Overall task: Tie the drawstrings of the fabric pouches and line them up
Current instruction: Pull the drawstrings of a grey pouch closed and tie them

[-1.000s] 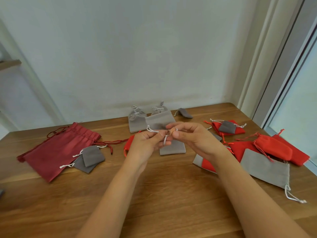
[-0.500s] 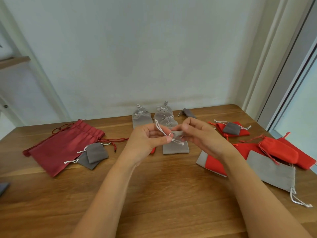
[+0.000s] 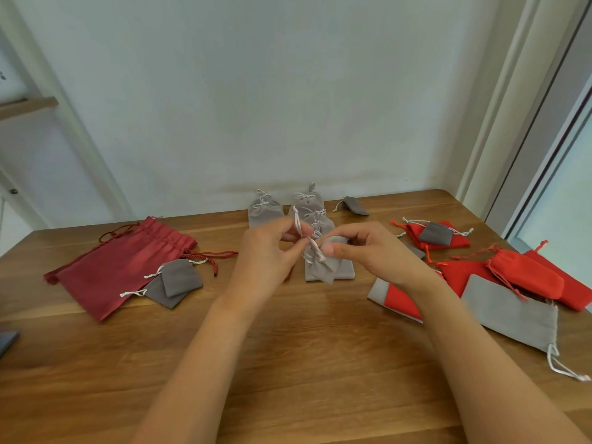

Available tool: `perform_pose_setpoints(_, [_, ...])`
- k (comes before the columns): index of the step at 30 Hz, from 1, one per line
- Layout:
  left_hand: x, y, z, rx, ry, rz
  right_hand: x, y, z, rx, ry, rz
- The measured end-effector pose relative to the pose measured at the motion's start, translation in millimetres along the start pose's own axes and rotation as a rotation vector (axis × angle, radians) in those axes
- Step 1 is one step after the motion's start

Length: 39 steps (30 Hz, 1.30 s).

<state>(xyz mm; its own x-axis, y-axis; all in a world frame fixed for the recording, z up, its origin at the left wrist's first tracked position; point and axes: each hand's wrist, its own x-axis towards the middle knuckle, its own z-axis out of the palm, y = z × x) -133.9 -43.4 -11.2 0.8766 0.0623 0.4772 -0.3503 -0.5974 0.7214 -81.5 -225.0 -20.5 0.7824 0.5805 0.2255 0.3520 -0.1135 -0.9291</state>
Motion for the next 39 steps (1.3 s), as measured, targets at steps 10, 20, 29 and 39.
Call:
perform_pose_setpoints(10, [-4, -3, 9, 0.028, 0.055, 0.117, 5, 7, 5, 0.054, 0.135, 0.011])
perform_pose_setpoints(20, [-6, 6, 9, -0.227, 0.078, -0.034, 2, 0, 5, -0.008, 0.253, -0.047])
perform_pose_setpoints(29, [-5, 18, 7, -0.464, -0.094, -0.056, 0, 10, -15, -0.527, 0.497, -0.111])
perform_pose_setpoints(39, [-5, 16, 5, -0.487, -0.238, -0.094, 0, 11, -17, -0.503, 0.505, -0.100])
